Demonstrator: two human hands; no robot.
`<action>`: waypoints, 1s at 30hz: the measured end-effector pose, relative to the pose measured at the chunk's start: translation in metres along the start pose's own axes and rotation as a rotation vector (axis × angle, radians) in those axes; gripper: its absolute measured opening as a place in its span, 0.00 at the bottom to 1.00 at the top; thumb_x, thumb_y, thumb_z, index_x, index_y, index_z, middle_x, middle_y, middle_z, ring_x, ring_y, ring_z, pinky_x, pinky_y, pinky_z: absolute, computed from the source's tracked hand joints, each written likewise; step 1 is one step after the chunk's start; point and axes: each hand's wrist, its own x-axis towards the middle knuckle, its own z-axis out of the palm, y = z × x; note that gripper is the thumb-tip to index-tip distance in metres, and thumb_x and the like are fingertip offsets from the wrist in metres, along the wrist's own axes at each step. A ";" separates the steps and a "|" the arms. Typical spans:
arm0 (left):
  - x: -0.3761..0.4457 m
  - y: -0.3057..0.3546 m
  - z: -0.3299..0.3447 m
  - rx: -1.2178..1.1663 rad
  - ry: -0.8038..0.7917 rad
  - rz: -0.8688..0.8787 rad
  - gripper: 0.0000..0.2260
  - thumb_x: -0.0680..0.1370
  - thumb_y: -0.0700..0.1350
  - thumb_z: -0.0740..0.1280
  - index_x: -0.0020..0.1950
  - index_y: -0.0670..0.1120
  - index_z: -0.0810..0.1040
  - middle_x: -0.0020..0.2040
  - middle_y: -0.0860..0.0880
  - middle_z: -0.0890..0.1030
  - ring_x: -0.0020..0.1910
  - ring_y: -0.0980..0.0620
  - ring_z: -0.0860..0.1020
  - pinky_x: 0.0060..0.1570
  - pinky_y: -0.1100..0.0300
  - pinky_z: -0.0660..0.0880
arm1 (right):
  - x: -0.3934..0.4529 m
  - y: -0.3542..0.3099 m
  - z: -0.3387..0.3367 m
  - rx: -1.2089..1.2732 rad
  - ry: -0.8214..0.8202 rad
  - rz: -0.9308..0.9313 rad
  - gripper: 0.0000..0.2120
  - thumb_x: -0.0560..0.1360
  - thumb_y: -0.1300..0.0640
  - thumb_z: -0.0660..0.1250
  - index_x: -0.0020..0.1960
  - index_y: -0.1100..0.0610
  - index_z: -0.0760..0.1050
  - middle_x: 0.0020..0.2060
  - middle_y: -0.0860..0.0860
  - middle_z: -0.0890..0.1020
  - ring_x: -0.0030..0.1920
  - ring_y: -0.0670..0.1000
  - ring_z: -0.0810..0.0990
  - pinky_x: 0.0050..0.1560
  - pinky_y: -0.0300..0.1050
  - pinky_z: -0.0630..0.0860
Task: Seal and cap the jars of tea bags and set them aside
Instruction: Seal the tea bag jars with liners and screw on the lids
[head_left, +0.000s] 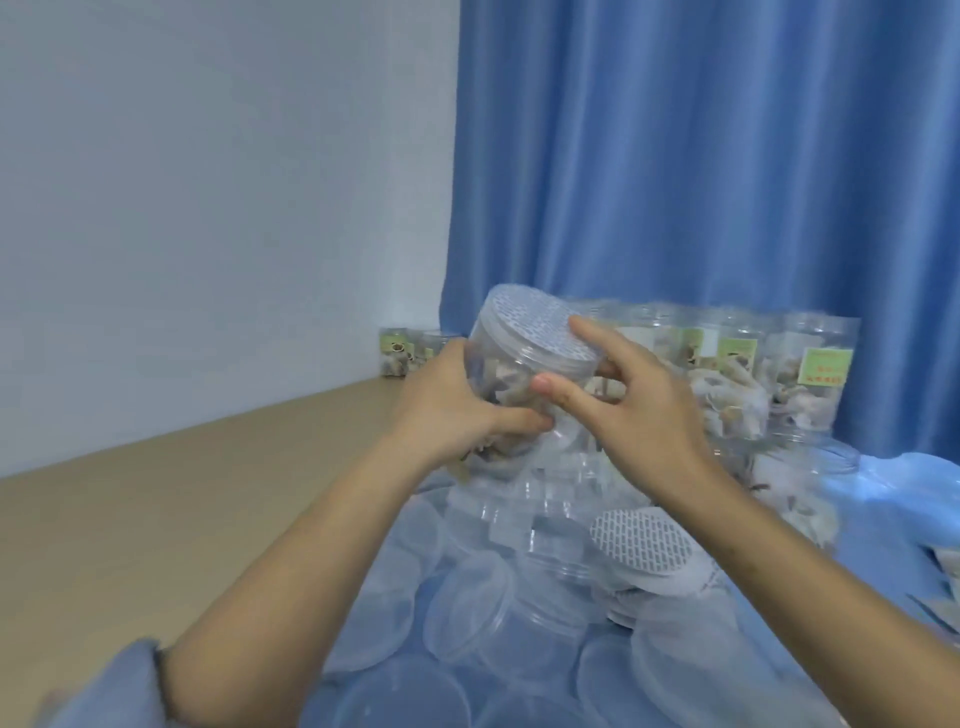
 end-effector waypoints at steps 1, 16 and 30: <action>-0.003 -0.011 -0.013 -0.010 0.029 -0.011 0.25 0.56 0.54 0.81 0.47 0.55 0.73 0.39 0.63 0.74 0.34 0.73 0.72 0.32 0.75 0.68 | 0.002 -0.007 0.016 -0.018 -0.041 -0.017 0.30 0.67 0.41 0.72 0.67 0.45 0.71 0.64 0.45 0.73 0.63 0.44 0.72 0.65 0.37 0.67; -0.040 -0.185 -0.103 -0.075 0.266 -0.436 0.34 0.61 0.52 0.77 0.65 0.49 0.72 0.61 0.48 0.76 0.57 0.51 0.75 0.42 0.65 0.70 | 0.009 -0.057 0.228 -0.415 -0.468 -0.560 0.26 0.75 0.42 0.64 0.69 0.50 0.68 0.62 0.53 0.72 0.62 0.54 0.69 0.62 0.46 0.62; 0.083 -0.227 -0.040 -0.165 0.200 -0.404 0.42 0.68 0.47 0.76 0.76 0.45 0.58 0.74 0.46 0.65 0.69 0.49 0.68 0.62 0.59 0.67 | 0.146 0.085 0.266 -0.978 -0.537 -0.156 0.39 0.78 0.38 0.56 0.77 0.51 0.37 0.76 0.61 0.44 0.76 0.64 0.43 0.74 0.56 0.46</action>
